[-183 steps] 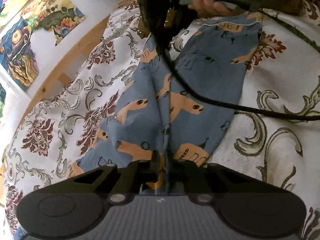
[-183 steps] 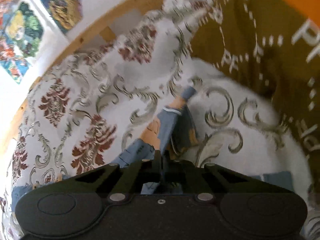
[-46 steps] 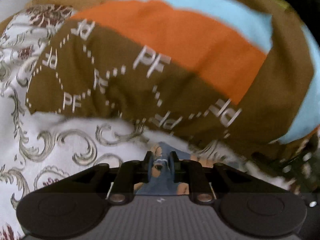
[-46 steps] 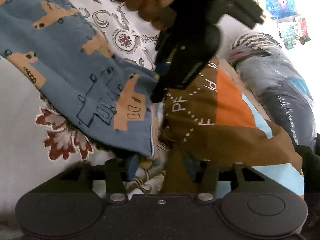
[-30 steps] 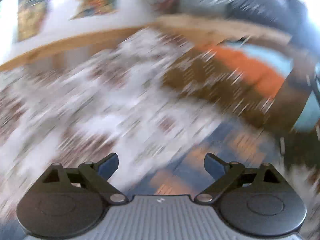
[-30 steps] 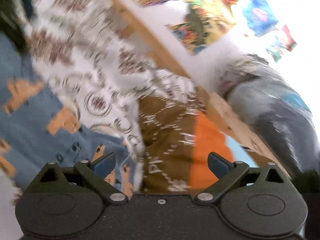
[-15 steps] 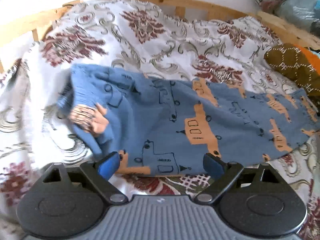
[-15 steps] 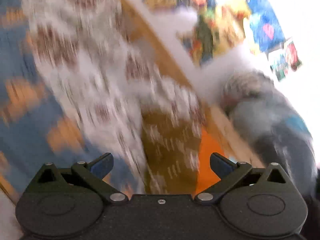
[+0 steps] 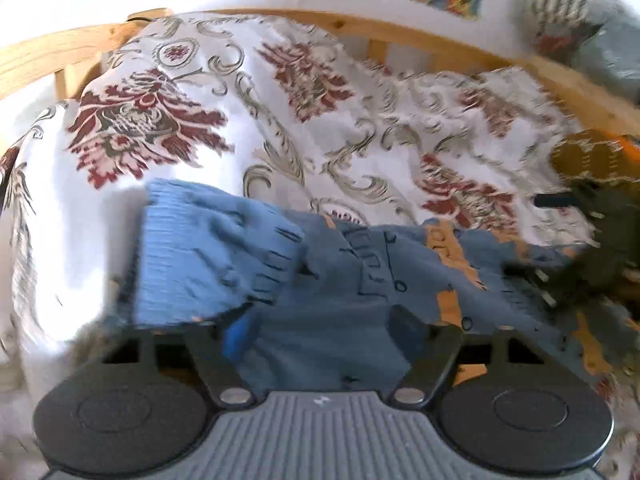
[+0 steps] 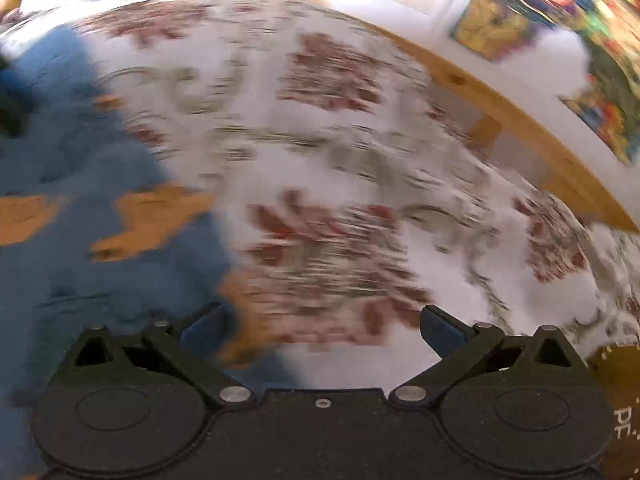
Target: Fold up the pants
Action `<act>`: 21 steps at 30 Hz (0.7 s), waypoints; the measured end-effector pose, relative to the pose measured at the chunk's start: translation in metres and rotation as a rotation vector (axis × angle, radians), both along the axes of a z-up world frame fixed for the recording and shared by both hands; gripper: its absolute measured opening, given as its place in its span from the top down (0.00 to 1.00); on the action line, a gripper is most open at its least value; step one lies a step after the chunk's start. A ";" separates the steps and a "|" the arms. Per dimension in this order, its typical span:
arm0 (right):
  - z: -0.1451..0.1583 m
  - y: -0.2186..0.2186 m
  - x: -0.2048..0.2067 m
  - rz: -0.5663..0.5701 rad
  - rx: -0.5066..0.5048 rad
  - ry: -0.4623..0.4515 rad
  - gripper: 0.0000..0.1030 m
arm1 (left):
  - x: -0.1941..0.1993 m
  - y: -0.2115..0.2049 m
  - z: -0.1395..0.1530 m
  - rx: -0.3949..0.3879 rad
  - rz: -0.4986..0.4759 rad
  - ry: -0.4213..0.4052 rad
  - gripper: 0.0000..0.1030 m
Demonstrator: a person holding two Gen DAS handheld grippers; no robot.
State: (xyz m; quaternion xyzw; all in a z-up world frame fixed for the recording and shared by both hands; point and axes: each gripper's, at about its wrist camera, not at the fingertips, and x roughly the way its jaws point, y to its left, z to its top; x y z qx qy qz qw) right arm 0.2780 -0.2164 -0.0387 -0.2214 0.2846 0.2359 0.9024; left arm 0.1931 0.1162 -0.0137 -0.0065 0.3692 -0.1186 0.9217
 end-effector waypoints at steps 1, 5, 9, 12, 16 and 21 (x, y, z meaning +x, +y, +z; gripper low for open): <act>0.007 -0.010 0.007 0.026 0.061 0.015 0.01 | 0.001 0.005 0.003 -0.004 -0.017 0.009 0.34; 0.022 -0.015 0.041 0.208 0.132 0.033 0.01 | -0.004 0.010 0.021 -0.074 0.004 0.047 0.18; 0.021 0.005 0.074 0.398 0.144 0.081 0.01 | -0.012 -0.016 0.031 -0.182 -0.049 -0.068 0.03; 0.018 0.025 0.090 0.503 0.182 0.212 0.06 | 0.010 -0.044 0.015 -0.237 -0.116 -0.043 0.03; 0.012 0.044 0.097 0.557 0.233 0.371 0.20 | 0.032 -0.065 -0.014 -0.200 -0.157 0.021 0.03; -0.005 0.059 0.101 0.509 0.276 0.524 0.68 | 0.030 -0.052 -0.031 -0.191 -0.133 0.042 0.06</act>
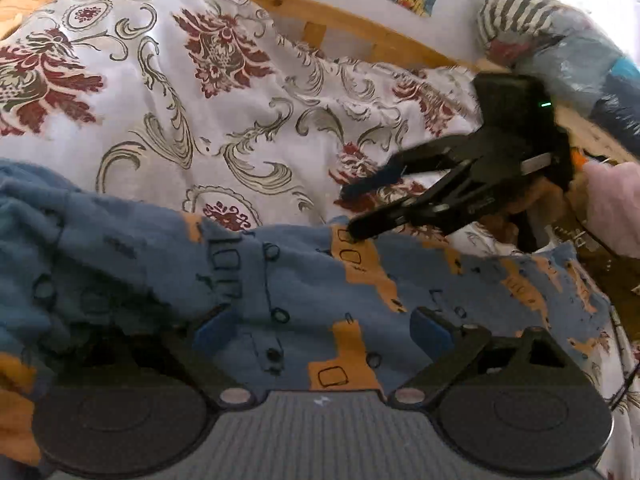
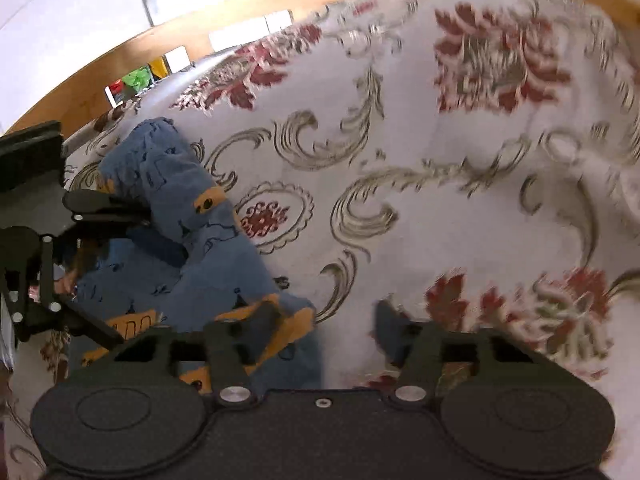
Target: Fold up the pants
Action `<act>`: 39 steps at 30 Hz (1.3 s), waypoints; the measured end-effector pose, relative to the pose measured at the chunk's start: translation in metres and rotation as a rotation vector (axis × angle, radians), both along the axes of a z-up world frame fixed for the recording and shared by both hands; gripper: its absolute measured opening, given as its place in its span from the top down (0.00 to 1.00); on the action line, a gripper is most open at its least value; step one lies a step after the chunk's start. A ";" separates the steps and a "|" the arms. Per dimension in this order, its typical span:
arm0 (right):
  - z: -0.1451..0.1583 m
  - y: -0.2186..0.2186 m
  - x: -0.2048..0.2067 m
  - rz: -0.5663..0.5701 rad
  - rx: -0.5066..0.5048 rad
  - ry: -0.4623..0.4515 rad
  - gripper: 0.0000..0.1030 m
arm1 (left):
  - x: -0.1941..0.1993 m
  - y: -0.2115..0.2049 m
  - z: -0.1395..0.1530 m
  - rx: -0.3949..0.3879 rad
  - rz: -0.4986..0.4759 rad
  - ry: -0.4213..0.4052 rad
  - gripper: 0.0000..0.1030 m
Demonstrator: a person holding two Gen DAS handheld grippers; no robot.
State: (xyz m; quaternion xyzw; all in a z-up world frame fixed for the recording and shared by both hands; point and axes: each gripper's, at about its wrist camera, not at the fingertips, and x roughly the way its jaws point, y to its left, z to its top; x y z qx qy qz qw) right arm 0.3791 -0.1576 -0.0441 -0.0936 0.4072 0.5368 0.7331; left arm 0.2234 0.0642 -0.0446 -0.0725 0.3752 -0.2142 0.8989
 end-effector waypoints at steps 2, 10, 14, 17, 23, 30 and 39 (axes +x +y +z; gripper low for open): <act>-0.001 0.001 0.001 -0.001 0.025 0.039 0.91 | -0.003 0.005 0.003 0.003 -0.003 0.000 0.06; -0.007 -0.003 -0.003 -0.093 -0.005 -0.066 0.89 | -0.018 0.040 0.026 0.011 0.036 -0.016 0.27; -0.009 -0.008 -0.002 -0.154 0.013 -0.090 0.61 | -0.011 0.048 0.023 0.046 0.051 0.008 0.42; 0.007 -0.028 -0.006 -0.268 0.009 -0.141 0.41 | -0.011 0.050 0.025 0.036 0.038 0.032 0.41; 0.042 -0.090 -0.087 -0.559 -0.052 -0.237 0.18 | -0.022 0.029 0.044 0.039 0.051 0.045 0.06; 0.023 -0.126 -0.233 -0.906 -0.255 -0.266 0.05 | -0.047 -0.041 0.035 0.168 -0.003 0.000 0.00; 0.043 -0.228 -0.283 -1.404 -0.213 -0.201 0.01 | -0.045 -0.051 0.011 0.387 0.197 0.127 0.00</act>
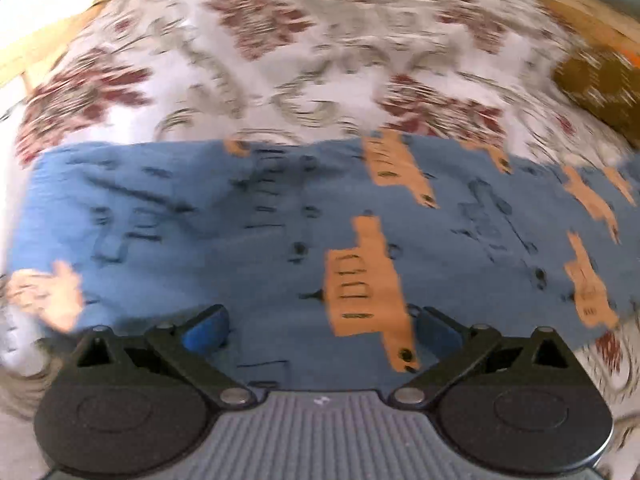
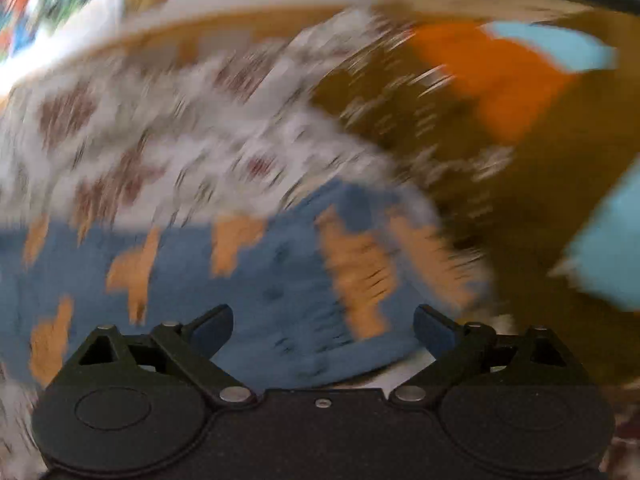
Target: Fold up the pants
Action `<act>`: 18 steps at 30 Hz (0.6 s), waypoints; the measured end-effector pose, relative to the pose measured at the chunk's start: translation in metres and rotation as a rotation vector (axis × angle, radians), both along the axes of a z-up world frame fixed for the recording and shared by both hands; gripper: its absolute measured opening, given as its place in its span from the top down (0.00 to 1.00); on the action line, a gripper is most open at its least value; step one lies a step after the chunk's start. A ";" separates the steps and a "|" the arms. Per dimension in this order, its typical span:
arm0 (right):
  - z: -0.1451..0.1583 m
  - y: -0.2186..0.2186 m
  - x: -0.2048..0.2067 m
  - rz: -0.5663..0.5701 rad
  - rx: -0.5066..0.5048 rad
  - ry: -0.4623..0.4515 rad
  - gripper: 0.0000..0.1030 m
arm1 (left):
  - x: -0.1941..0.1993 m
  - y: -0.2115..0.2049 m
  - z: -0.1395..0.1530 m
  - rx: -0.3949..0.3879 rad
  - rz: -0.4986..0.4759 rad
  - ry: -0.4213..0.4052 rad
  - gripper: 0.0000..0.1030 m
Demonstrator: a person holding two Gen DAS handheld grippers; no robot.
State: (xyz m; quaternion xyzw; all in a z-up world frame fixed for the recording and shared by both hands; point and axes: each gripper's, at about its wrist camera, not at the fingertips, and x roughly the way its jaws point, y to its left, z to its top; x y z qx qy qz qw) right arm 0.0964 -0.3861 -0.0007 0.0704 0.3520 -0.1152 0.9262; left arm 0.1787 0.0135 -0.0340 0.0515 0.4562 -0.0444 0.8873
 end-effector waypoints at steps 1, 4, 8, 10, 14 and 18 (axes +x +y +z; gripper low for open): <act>0.003 -0.005 -0.006 -0.023 0.024 -0.022 0.01 | 0.001 0.001 0.006 -0.005 0.033 0.004 0.00; -0.002 -0.022 -0.022 -0.078 0.164 -0.057 0.01 | 0.009 -0.006 0.024 -0.074 0.055 -0.002 0.00; -0.013 -0.041 -0.023 -0.120 0.389 -0.057 0.01 | 0.027 -0.065 0.044 -0.155 -0.100 -0.008 0.00; -0.018 -0.049 -0.023 -0.143 0.442 -0.074 0.02 | 0.039 -0.107 0.047 -0.214 -0.224 0.021 0.00; -0.029 -0.075 -0.024 -0.228 0.606 -0.142 0.04 | 0.068 -0.193 0.036 -0.316 -0.442 0.138 0.00; -0.036 -0.094 -0.022 -0.281 0.685 -0.189 0.13 | 0.082 -0.238 0.010 -0.276 -0.548 0.217 0.00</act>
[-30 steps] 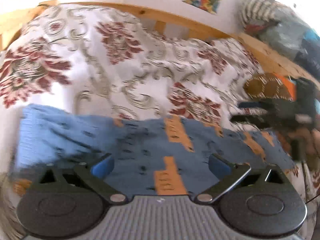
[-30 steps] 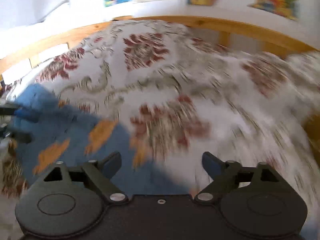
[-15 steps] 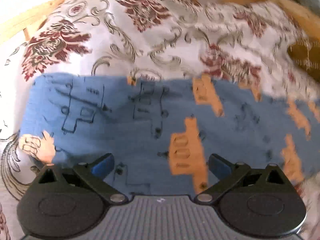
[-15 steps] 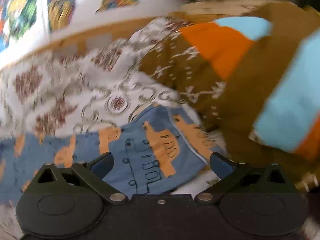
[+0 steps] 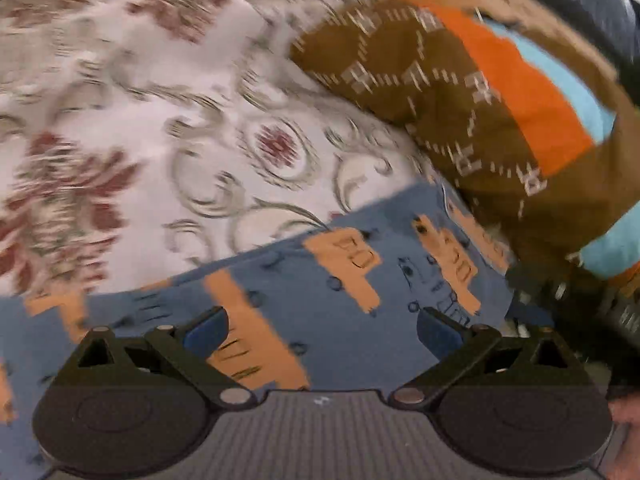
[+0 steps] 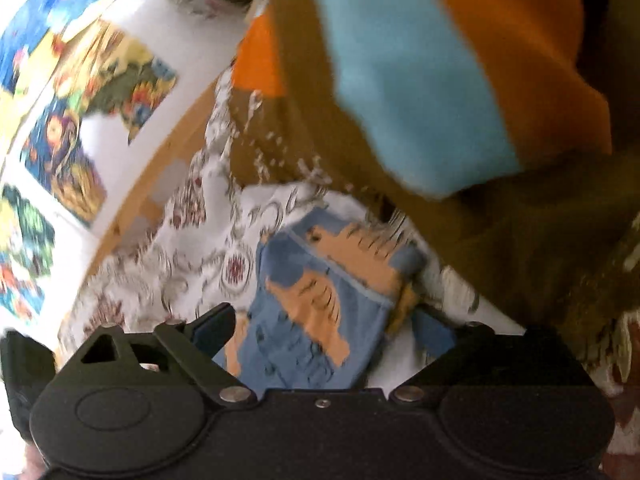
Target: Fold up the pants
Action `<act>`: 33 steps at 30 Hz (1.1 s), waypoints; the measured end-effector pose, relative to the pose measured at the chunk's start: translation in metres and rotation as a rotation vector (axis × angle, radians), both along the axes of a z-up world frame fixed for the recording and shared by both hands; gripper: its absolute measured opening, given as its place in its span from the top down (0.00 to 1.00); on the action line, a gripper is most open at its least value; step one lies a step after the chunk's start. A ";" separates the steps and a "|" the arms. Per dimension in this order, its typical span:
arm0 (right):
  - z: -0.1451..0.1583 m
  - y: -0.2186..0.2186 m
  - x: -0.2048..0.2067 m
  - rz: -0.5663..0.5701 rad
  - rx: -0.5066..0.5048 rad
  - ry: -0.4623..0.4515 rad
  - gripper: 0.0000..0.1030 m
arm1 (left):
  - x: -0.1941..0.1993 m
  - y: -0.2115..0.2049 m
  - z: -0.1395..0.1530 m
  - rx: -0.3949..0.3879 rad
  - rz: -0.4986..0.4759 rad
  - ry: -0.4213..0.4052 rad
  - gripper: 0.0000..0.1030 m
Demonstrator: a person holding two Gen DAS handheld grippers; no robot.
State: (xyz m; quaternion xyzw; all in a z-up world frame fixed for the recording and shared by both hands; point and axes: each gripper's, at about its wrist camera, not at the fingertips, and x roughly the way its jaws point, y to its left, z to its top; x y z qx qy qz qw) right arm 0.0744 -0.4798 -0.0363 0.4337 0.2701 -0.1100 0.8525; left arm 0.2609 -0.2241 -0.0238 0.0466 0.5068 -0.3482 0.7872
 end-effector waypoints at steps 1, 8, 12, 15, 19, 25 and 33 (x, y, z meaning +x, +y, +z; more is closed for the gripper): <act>-0.002 -0.002 0.001 -0.016 0.009 0.002 0.15 | 0.001 -0.003 -0.007 0.016 -0.013 0.004 0.00; -0.013 -0.006 0.000 -0.129 0.036 0.038 0.63 | -0.019 0.004 -0.029 0.057 -0.055 -0.090 0.00; -0.022 -0.014 -0.006 -0.180 0.089 0.039 0.84 | -0.016 0.000 -0.015 0.064 -0.060 -0.065 0.00; -0.016 -0.006 -0.005 -0.168 0.026 0.028 0.86 | 0.005 -0.008 0.002 -0.020 -0.026 0.002 0.00; 0.002 0.015 0.001 -0.100 -0.173 0.018 0.87 | 0.032 -0.039 0.026 -0.093 -0.038 0.096 0.00; 0.022 0.069 0.019 0.110 -0.564 0.026 0.87 | 0.062 -0.109 0.029 -0.098 -0.048 0.412 0.00; 0.020 0.115 0.033 0.309 -0.829 0.075 0.87 | 0.060 -0.176 0.027 0.207 -0.111 0.415 0.03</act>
